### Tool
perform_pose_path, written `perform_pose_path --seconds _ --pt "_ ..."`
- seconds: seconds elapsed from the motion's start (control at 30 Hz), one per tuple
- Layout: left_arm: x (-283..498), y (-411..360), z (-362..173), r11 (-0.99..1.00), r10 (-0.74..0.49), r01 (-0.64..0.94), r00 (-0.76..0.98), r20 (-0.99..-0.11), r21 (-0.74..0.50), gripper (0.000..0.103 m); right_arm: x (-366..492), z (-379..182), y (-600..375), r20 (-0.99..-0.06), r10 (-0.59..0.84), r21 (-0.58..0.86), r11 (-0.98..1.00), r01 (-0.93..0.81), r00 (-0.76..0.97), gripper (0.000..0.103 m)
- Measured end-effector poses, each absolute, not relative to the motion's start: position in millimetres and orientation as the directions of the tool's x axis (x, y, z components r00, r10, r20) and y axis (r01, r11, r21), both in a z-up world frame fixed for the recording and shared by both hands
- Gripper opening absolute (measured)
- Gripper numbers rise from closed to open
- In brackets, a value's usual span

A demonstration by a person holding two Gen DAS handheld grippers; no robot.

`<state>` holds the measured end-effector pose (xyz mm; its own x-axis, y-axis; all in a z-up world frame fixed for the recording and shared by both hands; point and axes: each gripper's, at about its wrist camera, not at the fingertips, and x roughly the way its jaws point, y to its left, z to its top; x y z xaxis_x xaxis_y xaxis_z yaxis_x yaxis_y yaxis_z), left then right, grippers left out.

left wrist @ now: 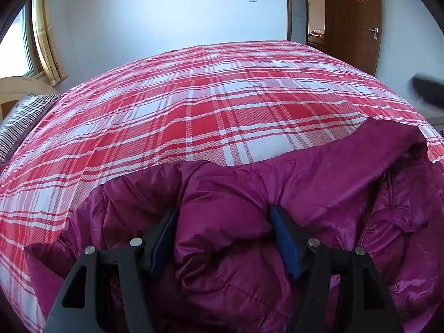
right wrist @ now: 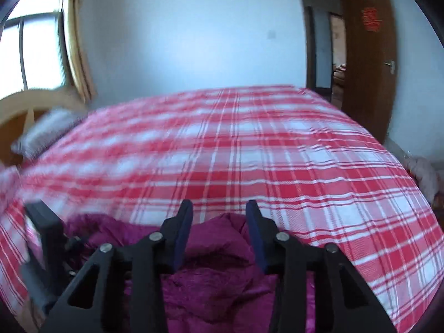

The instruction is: Fold large clothes

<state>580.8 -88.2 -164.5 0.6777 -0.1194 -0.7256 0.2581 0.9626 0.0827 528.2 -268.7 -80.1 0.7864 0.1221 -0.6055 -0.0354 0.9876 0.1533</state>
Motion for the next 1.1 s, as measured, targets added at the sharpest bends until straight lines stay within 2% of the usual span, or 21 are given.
perform_pose_path --seconds 0.07,0.13,0.23,0.33,0.57,0.83,1.0,1.1 --pt "580 -86 -164 0.964 -0.123 0.254 0.680 -0.723 0.074 0.069 541 -95 -263 -0.651 0.150 0.144 0.987 -0.072 0.745 0.041" --pt "583 -81 -164 0.967 -0.145 0.250 0.671 -0.727 0.038 0.070 543 -116 -263 -0.692 0.111 0.104 0.993 -0.054 0.714 0.041" --pt "586 -74 -165 0.968 -0.181 0.250 0.654 -0.734 -0.016 0.071 536 -151 -271 -0.743 0.122 0.123 0.991 -0.045 0.658 0.041" --pt "588 -76 -167 0.969 -0.172 0.247 0.647 -0.743 -0.009 0.074 529 -163 -283 -0.734 0.150 0.173 0.984 -0.031 0.662 0.042" --pt "592 -81 -171 0.971 -0.135 0.238 0.633 -0.763 0.026 0.079 538 -168 -279 -0.768 0.106 0.126 0.992 -0.014 0.632 0.043" --pt "592 -81 -171 0.972 -0.127 0.232 0.637 -0.760 0.032 0.081 538 -164 -275 -0.772 0.092 0.109 0.994 -0.011 0.629 0.043" --pt "592 -80 -171 0.972 -0.131 0.233 0.638 -0.759 0.028 0.082 515 -117 -274 -0.651 0.098 0.165 0.986 0.015 0.753 0.044" --pt "592 -81 -170 0.972 -0.132 0.232 0.638 -0.759 0.027 0.082 524 -106 -251 -0.647 0.097 0.114 0.993 -0.029 0.757 0.044"
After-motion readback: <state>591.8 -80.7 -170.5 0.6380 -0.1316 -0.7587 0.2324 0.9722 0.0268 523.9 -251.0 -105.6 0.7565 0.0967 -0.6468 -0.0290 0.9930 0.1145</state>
